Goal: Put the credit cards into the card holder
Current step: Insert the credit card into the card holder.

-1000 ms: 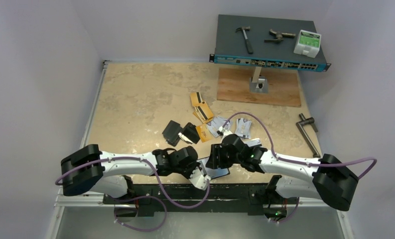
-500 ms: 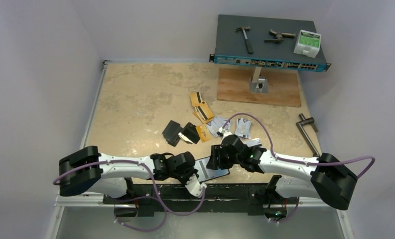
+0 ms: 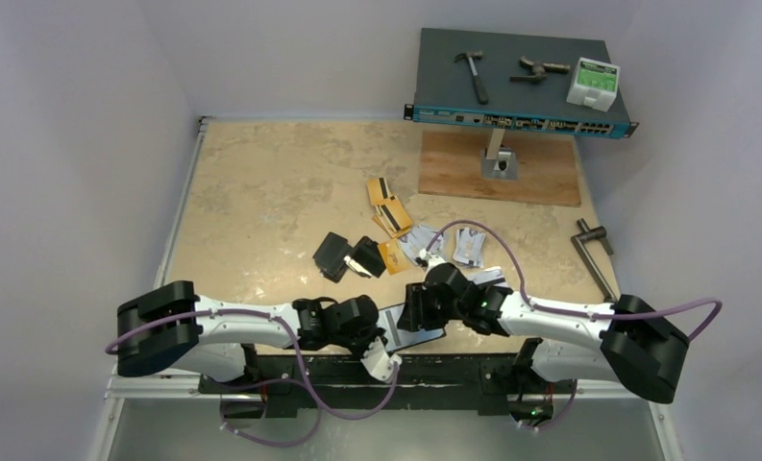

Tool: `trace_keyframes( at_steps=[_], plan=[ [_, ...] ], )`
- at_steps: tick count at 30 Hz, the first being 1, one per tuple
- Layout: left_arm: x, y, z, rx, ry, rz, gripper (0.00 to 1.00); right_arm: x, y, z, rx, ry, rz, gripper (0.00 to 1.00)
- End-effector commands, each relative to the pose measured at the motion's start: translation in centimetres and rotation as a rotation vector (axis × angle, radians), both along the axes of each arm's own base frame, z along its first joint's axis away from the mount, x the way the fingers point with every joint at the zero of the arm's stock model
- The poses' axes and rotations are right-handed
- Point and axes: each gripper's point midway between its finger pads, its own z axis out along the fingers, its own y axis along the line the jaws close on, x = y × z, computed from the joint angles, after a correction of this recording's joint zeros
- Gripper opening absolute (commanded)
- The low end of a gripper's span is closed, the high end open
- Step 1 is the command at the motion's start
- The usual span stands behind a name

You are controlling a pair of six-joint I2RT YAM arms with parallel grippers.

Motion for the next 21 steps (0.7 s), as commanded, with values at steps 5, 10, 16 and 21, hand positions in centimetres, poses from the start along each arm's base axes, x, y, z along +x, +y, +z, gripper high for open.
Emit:
trace_keyframes(
  at_steps=[5, 10, 16, 21],
  plan=[
    [-0.3, -0.8, 0.0, -0.031, 0.010, -0.011, 0.00, -1.0, 1.4, 0.4, 0.029, 0.007, 0.028, 0.44],
    [-0.3, -0.9, 0.1, -0.036, 0.005, -0.017, 0.00, -1.4, 2.5, 0.2, 0.023, 0.010, 0.062, 0.43],
    [-0.3, -0.7, -0.1, -0.033, 0.002, -0.024, 0.00, -1.5, 3.6, 0.5, 0.037, -0.005, 0.094, 0.42],
    [-0.4, -0.6, -0.2, -0.034, 0.005, -0.026, 0.00, -1.5, 4.1, 0.8, 0.044, -0.017, 0.107, 0.42]
  ],
)
